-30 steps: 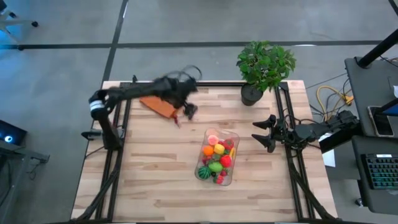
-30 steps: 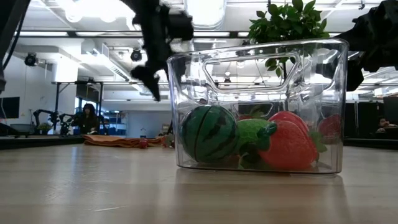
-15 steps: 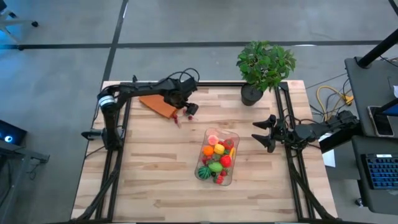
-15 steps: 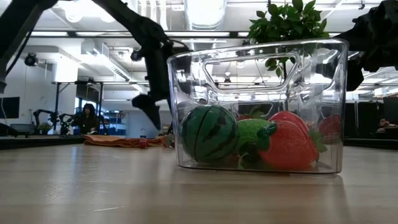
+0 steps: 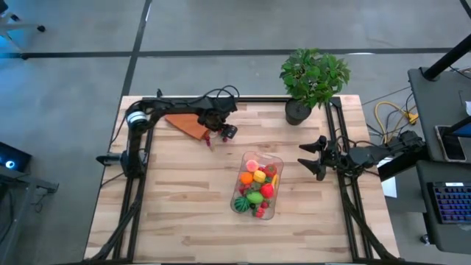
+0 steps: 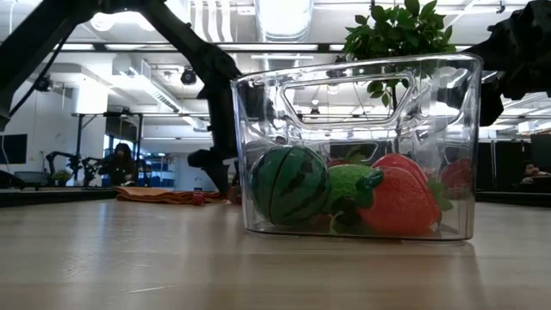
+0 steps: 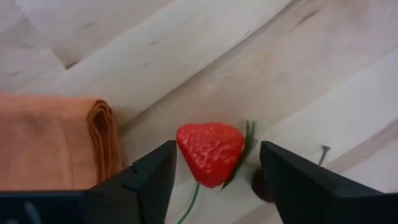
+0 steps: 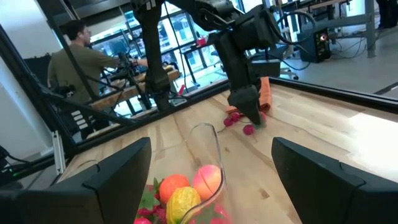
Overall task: Pick and placing Produce into tupperware
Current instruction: Put the strawberry into the transparent bin
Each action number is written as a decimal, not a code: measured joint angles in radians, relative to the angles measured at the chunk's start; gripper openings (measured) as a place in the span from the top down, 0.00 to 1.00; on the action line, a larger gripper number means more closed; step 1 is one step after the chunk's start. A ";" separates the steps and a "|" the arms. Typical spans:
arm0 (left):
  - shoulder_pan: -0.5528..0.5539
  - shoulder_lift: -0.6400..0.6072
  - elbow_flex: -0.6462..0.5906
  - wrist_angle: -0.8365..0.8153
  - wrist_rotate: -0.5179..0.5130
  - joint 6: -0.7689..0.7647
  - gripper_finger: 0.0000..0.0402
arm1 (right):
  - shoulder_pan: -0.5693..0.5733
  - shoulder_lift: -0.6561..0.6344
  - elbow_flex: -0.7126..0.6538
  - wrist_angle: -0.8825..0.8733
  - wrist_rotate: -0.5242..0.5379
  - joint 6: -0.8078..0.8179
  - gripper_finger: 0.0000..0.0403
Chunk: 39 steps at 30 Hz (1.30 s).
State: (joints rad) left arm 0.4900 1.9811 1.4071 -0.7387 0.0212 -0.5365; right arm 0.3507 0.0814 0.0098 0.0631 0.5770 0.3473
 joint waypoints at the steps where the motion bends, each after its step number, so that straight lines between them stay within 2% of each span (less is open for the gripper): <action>1: 0.000 0.005 0.000 0.000 0.000 0.000 0.47 | 0.000 0.000 0.000 0.000 0.000 0.000 0.19; 12: 0.000 0.007 0.014 0.031 -0.020 0.026 0.61 | 0.000 0.000 0.000 0.000 0.000 0.000 0.19; 22: -0.019 -0.046 0.012 0.014 -0.014 0.021 0.73 | 0.000 0.000 0.000 0.000 0.000 0.000 0.19; 24: -0.027 -0.061 0.019 -0.001 0.018 0.017 0.74 | 0.000 0.000 0.000 0.000 0.000 0.000 0.19; 26: -0.045 -0.104 0.027 0.008 0.098 0.011 0.74 | 0.000 0.000 0.000 0.000 0.000 0.000 0.19; 29: -0.111 -0.202 0.036 0.064 0.195 0.012 0.74 | 0.000 0.000 0.000 0.000 0.000 0.000 0.19; 32: -0.209 -0.306 0.036 0.140 0.229 0.016 0.75 | 0.000 0.000 0.000 0.000 0.000 0.000 0.19; 36: -0.366 -0.392 0.033 0.216 0.209 0.071 0.74 | 0.000 0.000 0.000 0.000 0.000 0.000 0.19; 39: -0.472 -0.396 0.023 0.237 0.101 0.148 0.72 | 0.000 0.000 0.000 0.000 0.000 0.000 0.19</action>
State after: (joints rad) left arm 0.0176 1.5847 1.4297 -0.5021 0.1217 -0.3888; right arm 0.3508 0.0814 0.0098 0.0631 0.5770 0.3473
